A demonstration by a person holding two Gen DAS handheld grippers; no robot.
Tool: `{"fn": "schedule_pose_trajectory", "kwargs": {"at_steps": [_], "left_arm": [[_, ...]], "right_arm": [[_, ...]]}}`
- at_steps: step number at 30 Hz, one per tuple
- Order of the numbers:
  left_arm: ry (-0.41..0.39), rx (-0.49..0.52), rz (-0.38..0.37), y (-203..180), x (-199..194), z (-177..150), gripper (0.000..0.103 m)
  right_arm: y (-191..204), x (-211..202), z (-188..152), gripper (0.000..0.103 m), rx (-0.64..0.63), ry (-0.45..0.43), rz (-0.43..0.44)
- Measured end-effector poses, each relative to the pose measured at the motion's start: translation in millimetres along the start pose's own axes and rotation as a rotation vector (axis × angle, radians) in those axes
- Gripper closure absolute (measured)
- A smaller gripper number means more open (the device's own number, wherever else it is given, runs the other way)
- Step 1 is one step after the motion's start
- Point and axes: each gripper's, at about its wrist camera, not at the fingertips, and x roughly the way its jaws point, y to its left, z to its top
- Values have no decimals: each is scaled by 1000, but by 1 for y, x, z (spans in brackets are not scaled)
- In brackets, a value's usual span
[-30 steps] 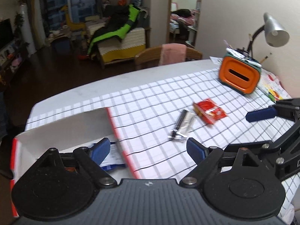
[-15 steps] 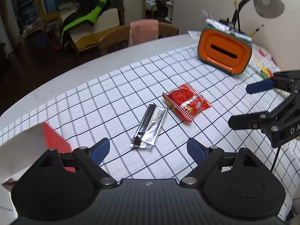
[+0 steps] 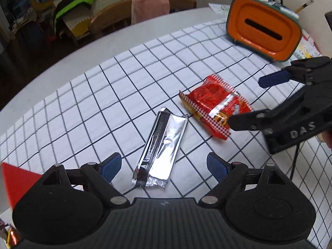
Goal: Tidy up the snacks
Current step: 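Grasp the silver chocolate bar with the left gripper while the right gripper grasps the red chip bag, then carry the silver bar and red chip bag over the box with both grippers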
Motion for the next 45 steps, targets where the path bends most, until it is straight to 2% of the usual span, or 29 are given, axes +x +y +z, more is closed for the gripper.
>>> {"fn": "schedule_pose_trajectory", "kwargs": {"at_steps": [7, 19, 25, 31, 32, 34, 35, 45], "left_arm": [[44, -4, 9, 4, 31, 9, 13], [78, -10, 26, 5, 61, 14, 14], [70, -8, 24, 2, 63, 15, 25], [73, -9, -4, -1, 59, 15, 48], [72, -7, -4, -2, 59, 15, 55], [76, -15, -2, -3, 57, 14, 60], [76, -20, 4, -4, 56, 14, 61], [78, -127, 6, -3, 40, -8, 61]], "right_arm": [[-4, 42, 10, 0, 12, 35, -39], [-20, 76, 21, 0, 34, 47, -68], [-11, 78, 18, 0, -14, 32, -104], [-10, 71, 11, 5, -16, 25, -112], [-9, 69, 9, 7, -16, 24, -115], [-7, 65, 5, 14, -19, 19, -130], [-5, 61, 2, 22, -22, 12, -137], [7, 22, -43, 23, 10, 25, -77]]}}
